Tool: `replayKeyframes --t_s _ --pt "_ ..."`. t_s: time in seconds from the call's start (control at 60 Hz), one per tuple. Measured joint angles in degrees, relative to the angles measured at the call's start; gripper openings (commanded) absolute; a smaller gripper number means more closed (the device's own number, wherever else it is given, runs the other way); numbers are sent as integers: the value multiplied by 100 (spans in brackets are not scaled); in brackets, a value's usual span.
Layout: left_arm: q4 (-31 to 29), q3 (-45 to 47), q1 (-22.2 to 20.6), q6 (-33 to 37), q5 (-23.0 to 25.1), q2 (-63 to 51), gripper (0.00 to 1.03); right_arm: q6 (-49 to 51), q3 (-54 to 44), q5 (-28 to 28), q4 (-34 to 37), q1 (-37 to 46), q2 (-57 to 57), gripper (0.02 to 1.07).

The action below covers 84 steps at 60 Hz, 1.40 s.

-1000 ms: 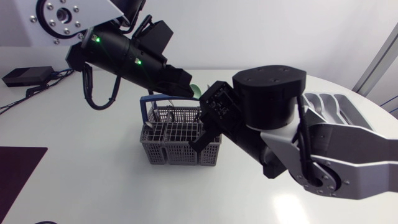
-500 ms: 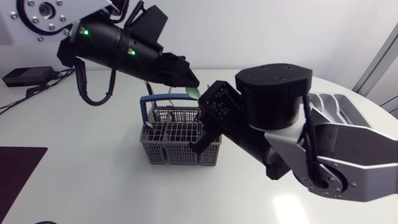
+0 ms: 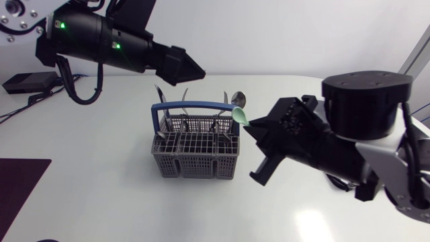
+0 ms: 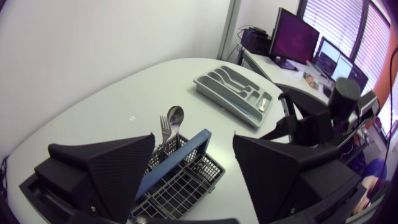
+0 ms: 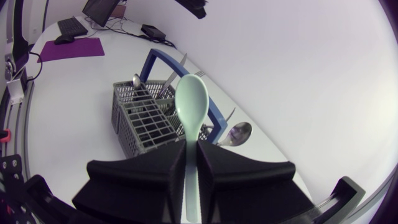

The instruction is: Sort the cutlery from the basket into the organizer compartments.

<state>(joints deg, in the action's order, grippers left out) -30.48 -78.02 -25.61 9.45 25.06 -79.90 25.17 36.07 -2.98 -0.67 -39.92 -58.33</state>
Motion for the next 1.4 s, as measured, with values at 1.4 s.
replayKeyframes --t_s 1.4 --pt "1239 1683 -1871 5563 -2599 -745 95 8522 1683 4059 4999 8249 -2870 8"
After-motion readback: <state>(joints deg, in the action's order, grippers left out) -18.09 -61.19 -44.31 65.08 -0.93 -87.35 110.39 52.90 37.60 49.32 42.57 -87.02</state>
